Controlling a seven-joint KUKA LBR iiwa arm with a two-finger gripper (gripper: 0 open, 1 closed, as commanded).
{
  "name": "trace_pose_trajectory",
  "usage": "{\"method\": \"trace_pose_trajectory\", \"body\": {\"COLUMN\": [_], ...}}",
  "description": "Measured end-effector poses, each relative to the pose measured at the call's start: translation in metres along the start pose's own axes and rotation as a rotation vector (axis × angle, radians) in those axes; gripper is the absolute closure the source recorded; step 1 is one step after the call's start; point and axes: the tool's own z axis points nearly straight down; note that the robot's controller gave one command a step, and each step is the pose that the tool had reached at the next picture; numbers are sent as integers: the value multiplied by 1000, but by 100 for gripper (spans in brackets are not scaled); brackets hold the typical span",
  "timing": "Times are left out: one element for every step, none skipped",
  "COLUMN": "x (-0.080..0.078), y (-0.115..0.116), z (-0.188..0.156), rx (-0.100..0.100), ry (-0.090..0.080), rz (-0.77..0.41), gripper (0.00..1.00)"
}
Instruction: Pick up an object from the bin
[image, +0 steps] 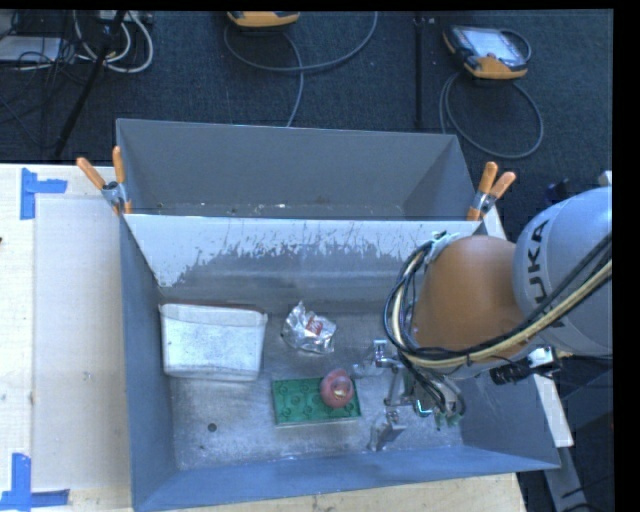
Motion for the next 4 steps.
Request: {"method": "trace_pose_trajectory", "body": {"x": [-50, -46, -52, -44], "y": [52, 21, 52, 22], "z": [61, 31, 32, 55], "rx": [2, 0, -2, -15], "ry": [-12, -11, -9, -13], "rz": [18, 245, 461, 393], "gripper": [0, 0, 0, 0]}}
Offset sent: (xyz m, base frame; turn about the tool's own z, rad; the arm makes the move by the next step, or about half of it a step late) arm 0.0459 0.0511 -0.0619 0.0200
